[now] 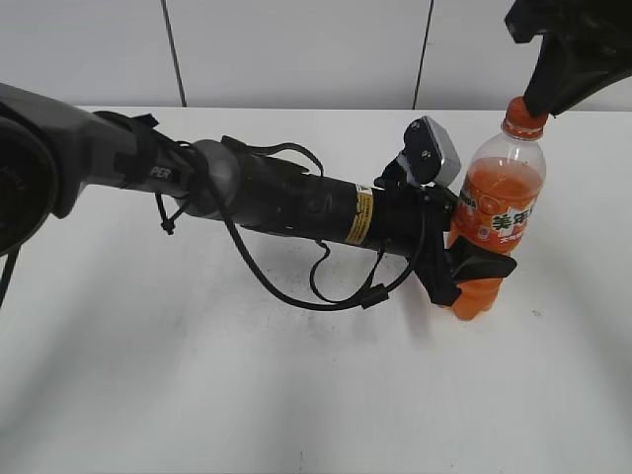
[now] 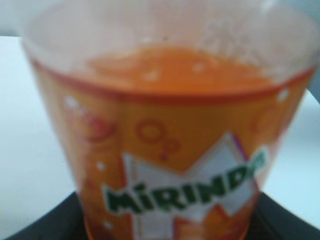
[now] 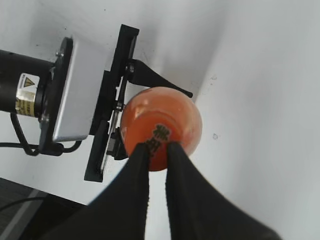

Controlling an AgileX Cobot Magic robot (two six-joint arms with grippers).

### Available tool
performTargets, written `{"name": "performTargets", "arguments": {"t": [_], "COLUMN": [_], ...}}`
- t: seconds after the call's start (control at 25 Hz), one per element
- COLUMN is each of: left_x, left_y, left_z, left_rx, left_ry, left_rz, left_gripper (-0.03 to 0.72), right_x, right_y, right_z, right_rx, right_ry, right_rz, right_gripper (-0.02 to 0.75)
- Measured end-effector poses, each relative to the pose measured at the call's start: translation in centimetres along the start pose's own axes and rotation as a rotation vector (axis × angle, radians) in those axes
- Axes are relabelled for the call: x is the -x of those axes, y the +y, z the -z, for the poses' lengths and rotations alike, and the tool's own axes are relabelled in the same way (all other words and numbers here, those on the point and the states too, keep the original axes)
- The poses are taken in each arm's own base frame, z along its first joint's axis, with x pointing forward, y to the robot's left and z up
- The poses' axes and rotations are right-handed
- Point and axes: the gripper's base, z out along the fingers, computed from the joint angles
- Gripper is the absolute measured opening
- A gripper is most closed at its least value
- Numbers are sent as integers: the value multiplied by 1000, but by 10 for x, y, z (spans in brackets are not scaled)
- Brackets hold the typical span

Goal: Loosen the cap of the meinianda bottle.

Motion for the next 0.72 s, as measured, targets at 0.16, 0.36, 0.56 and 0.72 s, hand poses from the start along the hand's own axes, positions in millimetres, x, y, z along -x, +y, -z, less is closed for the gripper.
{"name": "performTargets", "arguments": {"t": [0.16, 0.36, 0.56, 0.72], "left_x": [0, 0, 0, 0], "left_y": [0, 0, 0, 0], "left_z": [0, 0, 0, 0], "left_rx": [0, 1, -2, -5], "left_ry": [-1, 0, 1, 1], "left_rz": [2, 2, -3, -6], "left_gripper": [405, 405, 405, 405], "right_x": [0, 0, 0, 1], "right_y": [0, 0, 2, 3], "right_z": [0, 0, -1, -3], "right_rx": [-1, -2, 24, 39], "right_ry": [0, 0, 1, 4], "right_rz": [107, 119, 95, 88], "right_gripper": [45, 69, 463, 558]}}
